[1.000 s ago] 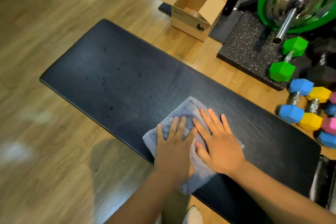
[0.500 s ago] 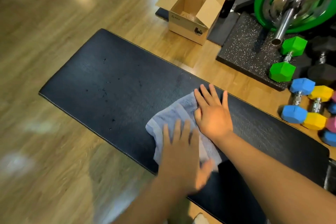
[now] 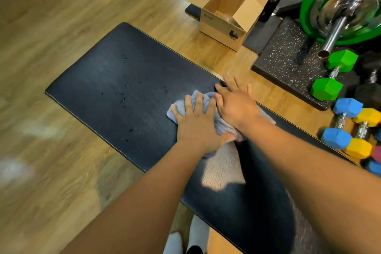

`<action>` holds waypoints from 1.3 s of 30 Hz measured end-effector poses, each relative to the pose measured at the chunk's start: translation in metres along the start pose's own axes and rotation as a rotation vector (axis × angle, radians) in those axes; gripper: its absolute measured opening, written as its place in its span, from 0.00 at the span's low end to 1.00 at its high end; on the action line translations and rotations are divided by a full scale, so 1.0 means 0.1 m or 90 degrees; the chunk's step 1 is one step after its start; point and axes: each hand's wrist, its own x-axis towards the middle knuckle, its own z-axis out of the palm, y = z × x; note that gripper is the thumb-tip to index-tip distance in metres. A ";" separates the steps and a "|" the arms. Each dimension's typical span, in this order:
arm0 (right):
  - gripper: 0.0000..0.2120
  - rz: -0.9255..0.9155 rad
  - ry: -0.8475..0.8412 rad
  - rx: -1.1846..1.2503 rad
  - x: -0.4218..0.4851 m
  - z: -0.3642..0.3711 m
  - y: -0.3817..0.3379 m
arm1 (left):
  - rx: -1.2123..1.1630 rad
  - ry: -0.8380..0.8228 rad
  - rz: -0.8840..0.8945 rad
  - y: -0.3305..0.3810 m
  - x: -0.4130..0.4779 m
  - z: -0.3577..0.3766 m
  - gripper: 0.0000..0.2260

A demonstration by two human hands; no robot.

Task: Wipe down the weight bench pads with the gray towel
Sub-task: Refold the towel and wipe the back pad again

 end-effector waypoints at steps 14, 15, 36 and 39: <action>0.27 -0.293 0.006 0.025 -1.07 0.30 -0.32 | -0.084 0.110 -0.141 -0.25 -0.97 0.24 0.30; 0.27 -0.284 0.015 0.008 -0.89 0.27 -0.23 | -0.092 0.123 -0.135 -0.22 -0.80 0.18 0.29; 0.29 -0.374 -0.005 0.026 -0.59 0.37 -1.03 | -0.070 0.169 -0.136 -1.14 -0.98 0.08 0.25; 0.29 -0.341 0.018 -0.049 -0.19 0.31 -0.76 | -0.060 0.178 -0.072 -1.15 -0.45 -0.11 0.28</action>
